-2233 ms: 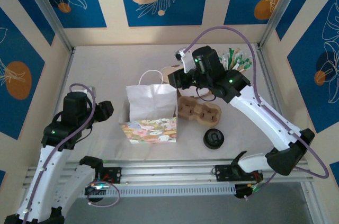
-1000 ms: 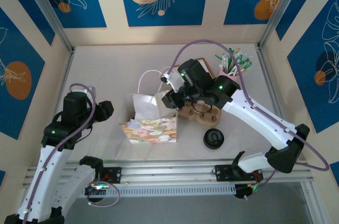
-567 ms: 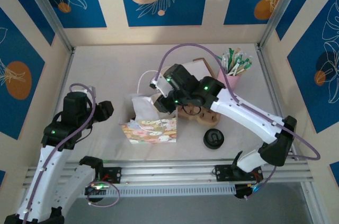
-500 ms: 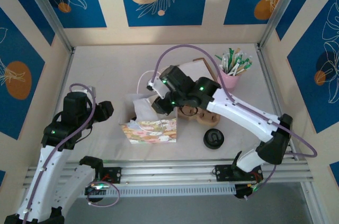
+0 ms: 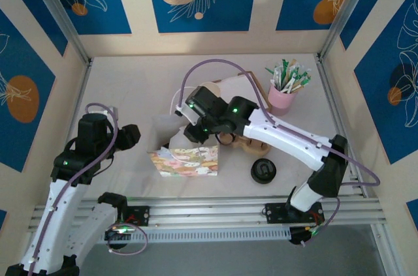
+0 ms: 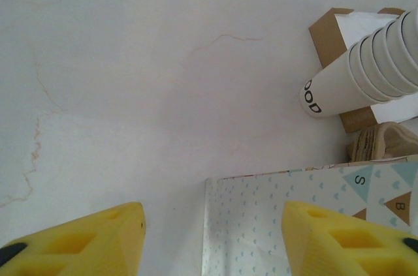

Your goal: Pack the takeout coffee

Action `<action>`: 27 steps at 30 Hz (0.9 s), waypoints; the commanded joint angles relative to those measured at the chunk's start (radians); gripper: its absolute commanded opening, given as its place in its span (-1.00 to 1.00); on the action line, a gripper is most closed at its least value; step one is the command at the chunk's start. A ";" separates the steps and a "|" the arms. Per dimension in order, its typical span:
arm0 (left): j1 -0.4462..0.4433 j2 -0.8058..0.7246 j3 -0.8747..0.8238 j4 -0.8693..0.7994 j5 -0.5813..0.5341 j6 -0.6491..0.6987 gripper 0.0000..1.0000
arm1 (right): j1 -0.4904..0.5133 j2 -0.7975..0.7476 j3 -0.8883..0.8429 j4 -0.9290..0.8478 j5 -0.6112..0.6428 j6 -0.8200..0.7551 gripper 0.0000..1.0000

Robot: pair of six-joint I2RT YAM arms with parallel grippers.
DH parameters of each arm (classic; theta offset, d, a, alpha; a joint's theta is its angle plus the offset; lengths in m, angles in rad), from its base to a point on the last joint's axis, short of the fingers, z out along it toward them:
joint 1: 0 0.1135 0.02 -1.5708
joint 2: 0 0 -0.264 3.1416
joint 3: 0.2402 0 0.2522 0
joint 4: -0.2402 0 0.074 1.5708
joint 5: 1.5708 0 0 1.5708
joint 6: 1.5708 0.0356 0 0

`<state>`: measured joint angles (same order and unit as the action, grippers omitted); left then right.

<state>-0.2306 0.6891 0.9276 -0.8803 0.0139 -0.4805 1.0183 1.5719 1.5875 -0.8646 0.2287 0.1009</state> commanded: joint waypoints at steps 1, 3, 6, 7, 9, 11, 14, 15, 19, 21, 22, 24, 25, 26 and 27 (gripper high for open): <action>-0.007 0.000 0.037 -0.003 -0.032 0.046 0.24 | 0.009 -0.128 0.008 0.106 -0.024 -0.008 -0.39; -0.007 0.000 0.052 0.006 -0.045 0.065 0.35 | 0.009 -0.206 -0.020 0.172 -0.016 -0.009 -0.36; -0.007 -0.005 0.063 0.036 -0.050 0.089 0.85 | 0.005 -0.349 -0.111 0.312 0.014 -0.013 -0.22; -0.007 -0.007 0.062 0.049 -0.047 0.097 0.99 | 0.002 -0.398 -0.152 0.359 0.032 -0.018 -0.14; -0.008 -0.020 0.050 0.093 -0.045 0.111 0.99 | -0.009 -0.510 -0.250 0.460 0.093 -0.033 0.02; -0.007 -0.041 0.015 0.143 -0.055 0.111 0.99 | -0.034 -0.611 -0.345 0.539 0.172 -0.039 0.27; -0.007 -0.095 -0.077 0.248 -0.046 0.146 0.99 | -0.112 -0.756 -0.496 0.626 0.304 -0.022 0.53; -0.007 -0.123 -0.116 0.291 -0.040 0.153 0.99 | -0.147 -0.802 -0.545 0.639 0.329 -0.025 0.62; -0.008 -0.273 -0.304 0.502 -0.102 0.171 0.99 | -0.282 -0.955 -0.757 0.711 0.226 -0.163 0.99; -0.006 -0.345 -0.378 0.574 -0.178 0.187 0.99 | -0.327 -1.011 -0.874 0.795 0.262 -0.216 0.99; -0.008 -0.363 -0.400 0.588 -0.221 0.187 0.99 | -0.346 -1.028 -0.918 0.824 0.293 -0.214 0.99; -0.007 -0.376 -0.427 0.598 -0.310 0.187 0.99 | -0.411 -1.053 -0.990 0.839 0.297 -0.216 0.99; -0.008 -0.372 -0.435 0.601 -0.343 0.189 0.99 | -0.445 -1.057 -1.014 0.839 0.291 -0.200 0.99; -0.006 -0.362 -0.443 0.607 -0.374 0.191 0.99 | -0.488 -1.057 -1.036 0.834 0.284 -0.171 0.99; -0.007 -0.349 -0.455 0.621 -0.399 0.192 0.99 | -0.534 -1.055 -1.057 0.828 0.273 -0.139 0.99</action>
<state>-0.2317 0.3294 0.4969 -0.3691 -0.2420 -0.3138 0.5591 0.5327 0.5659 -0.1188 0.4797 -0.0628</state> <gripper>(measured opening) 0.997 0.993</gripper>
